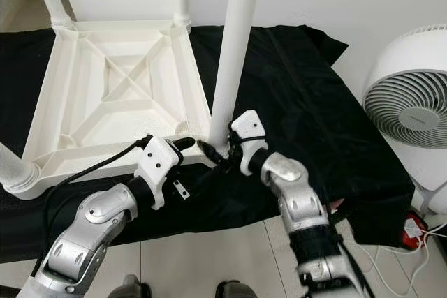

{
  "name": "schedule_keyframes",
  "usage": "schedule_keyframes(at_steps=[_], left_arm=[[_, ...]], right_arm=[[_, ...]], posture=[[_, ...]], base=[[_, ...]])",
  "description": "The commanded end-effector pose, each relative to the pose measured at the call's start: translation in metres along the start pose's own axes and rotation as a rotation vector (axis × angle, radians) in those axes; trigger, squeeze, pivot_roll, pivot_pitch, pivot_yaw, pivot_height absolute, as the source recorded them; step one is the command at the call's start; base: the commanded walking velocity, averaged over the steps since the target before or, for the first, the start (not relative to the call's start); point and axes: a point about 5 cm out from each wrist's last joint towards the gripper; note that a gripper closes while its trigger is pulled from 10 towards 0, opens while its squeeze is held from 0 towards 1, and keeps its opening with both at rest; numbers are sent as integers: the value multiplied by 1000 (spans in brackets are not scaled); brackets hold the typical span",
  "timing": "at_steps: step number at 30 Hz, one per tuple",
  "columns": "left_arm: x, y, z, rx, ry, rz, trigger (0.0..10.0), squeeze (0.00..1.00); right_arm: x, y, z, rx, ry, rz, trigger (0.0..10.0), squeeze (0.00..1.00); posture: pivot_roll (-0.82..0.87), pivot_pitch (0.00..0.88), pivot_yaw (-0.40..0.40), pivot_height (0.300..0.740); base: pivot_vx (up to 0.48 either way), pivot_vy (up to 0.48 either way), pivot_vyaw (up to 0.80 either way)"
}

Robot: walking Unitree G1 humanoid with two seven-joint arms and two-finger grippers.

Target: Building children table

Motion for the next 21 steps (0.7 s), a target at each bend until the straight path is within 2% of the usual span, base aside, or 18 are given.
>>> schedule_keyframes(at_steps=[1, 3, 7, 8, 10, 11, 21], left_arm=[[-3, 1, -3, -6, 8, 35, 10000, 0], [-4, 2, -1, -1, 11, 37, 10000, 0], [-4, 3, -1, 1, 12, 39, 10000, 0], [-5, 3, 0, 5, 15, 42, 10000, 0], [-6, 4, 0, 7, 16, 43, 10000, 0], [-6, 4, 1, 8, 16, 44, 10000, 0], [-6, 4, 1, 12, 15, 46, 10000, 0]], right_arm=[[1, 1, -4, -2, -15, 41, 10000, 0], [8, 8, -6, -10, -44, 92, 10000, 0], [10, 10, -7, -25, -68, 116, 10000, 0], [15, 13, -11, -49, -79, 164, 1176, 0], [16, 13, -13, -58, -79, 177, 1176, 0], [17, 12, -14, -61, -73, 191, 0, 0], [17, 7, -23, -54, -64, 242, 0, 0]], posture=[[-22, 51, -37, 740], [-21, 48, -34, 740], [-20, 47, -34, 740], [-18, 48, -34, 740], [-18, 48, -34, 740], [-18, 48, -34, 740], [-17, 50, -35, 740]], base=[[0, 0, 0], [0, 0, 0], [0, 0, 0], [0, 0, 0], [0, 0, 0], [0, 0, 0], [0, 0, 0]])
Point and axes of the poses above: a point about 5 cm out from each wrist's last joint towards the gripper, its own y axis pointing out of the wrist towards the gripper, its own z axis along the axis of the wrist's last joint, x = y × z, and after that the axes turned 13 degrees about -y, right-handed
